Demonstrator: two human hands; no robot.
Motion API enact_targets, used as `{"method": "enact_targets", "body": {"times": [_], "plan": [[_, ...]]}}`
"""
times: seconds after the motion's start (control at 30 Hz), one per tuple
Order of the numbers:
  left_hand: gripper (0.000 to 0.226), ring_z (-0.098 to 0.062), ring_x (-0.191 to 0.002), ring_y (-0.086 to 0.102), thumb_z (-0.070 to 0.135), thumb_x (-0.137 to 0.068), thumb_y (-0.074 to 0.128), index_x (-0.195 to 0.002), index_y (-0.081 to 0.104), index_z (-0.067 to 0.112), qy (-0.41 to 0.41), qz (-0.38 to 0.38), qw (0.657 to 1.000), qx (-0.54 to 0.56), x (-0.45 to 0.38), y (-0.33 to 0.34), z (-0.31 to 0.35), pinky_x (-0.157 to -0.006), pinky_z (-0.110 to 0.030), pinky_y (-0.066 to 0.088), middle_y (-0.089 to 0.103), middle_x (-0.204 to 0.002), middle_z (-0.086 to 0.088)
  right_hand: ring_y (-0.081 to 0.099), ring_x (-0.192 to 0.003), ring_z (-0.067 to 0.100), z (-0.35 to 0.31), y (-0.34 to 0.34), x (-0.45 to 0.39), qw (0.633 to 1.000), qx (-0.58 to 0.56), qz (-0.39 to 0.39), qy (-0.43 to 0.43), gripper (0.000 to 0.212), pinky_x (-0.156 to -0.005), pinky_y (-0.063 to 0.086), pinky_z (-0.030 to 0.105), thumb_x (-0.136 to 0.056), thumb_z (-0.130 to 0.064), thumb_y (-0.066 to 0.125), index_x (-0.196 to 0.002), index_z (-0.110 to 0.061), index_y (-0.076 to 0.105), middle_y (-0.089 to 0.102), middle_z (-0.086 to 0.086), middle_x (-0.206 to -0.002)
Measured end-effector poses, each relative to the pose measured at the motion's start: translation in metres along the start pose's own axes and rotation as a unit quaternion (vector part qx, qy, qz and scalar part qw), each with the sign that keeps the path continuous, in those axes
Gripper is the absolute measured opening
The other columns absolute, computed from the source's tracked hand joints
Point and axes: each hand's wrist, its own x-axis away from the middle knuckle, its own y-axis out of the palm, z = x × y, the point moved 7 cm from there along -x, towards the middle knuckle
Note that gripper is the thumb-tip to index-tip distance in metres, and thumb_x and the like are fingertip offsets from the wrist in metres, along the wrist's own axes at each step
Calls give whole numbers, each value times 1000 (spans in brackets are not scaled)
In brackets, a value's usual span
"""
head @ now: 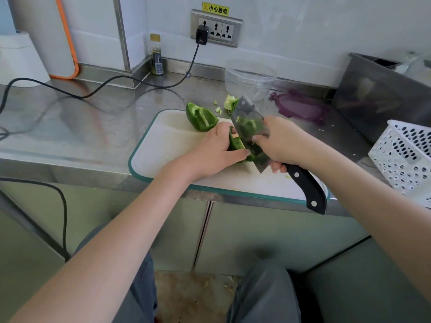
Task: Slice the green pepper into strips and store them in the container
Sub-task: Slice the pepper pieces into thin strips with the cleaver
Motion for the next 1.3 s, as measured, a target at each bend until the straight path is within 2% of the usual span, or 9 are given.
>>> {"method": "enact_targets", "body": {"times": [0.13,0.3,0.43,0.57,0.77,1.0,1.1,1.23,1.3], "plan": [[38,-13,-102,38,37,-87,60,-110,39,16,-3,-2,1000,12,-1,0,-1,-86,-28,36,40,-111,1,41,-18,11,1,0,-2,1000,-1,-2,-1,20,-28,34,14,-100,-20,41,-117,-12,39,55,14,-52],[39,-16,-102,39,34,-88,60,-112,39,11,3,9,1000,-5,1,-1,0,-85,-27,36,41,-112,-1,42,-20,14,0,-2,-1,1000,7,13,3,28,-33,39,19,-100,-24,42,-126,-13,39,57,16,-53],[46,-16,-104,38,36,-87,60,-117,38,10,-1,11,1000,-18,0,0,-3,-86,-28,34,40,-114,-1,46,-27,19,-2,-10,5,999,11,48,5,27,-36,44,24,-100,-27,42,-118,-8,39,57,17,-56],[45,-17,-106,39,36,-87,61,-116,38,11,1,15,1000,-18,-1,-1,-2,-86,-28,34,42,-116,-2,39,-17,9,-5,-12,7,999,0,48,-11,25,-27,33,15,-100,-26,42,-121,-13,38,53,15,-60],[42,-19,-105,41,36,-87,61,-113,40,10,1,18,1000,-21,0,-2,-2,-85,-29,36,45,-114,-5,39,-16,10,-2,-8,6,999,6,43,-7,17,-29,33,15,-100,-27,43,-104,-13,35,54,16,-63],[39,-18,-105,40,37,-86,61,-110,40,13,3,17,1000,-17,0,-1,-2,-84,-29,35,44,-112,-2,41,-19,15,0,0,4,999,35,29,10,8,-33,40,21,-99,-21,42,-98,-15,37,54,12,-48],[38,-16,-102,39,37,-86,61,-107,39,16,5,18,1000,-11,-1,-1,-2,-81,-28,34,43,-109,0,42,-18,13,0,5,3,999,26,13,21,11,-29,39,20,-99,-24,42,-93,-16,37,52,8,-35],[40,-16,-102,38,39,-85,62,-108,40,15,1,18,1000,-17,-3,0,-3,-80,-27,31,42,-109,0,48,-25,16,-7,8,-1,998,52,31,-12,10,-32,48,28,-98,-18,42,-100,-9,40,56,15,-56],[41,-17,-103,39,39,-84,62,-109,40,15,-2,18,1000,-18,-3,0,-3,-80,-27,31,42,-109,0,50,-29,18,-6,10,-2,998,56,21,-10,11,-36,49,31,-98,-18,42,-101,-8,39,56,16,-58]]}}
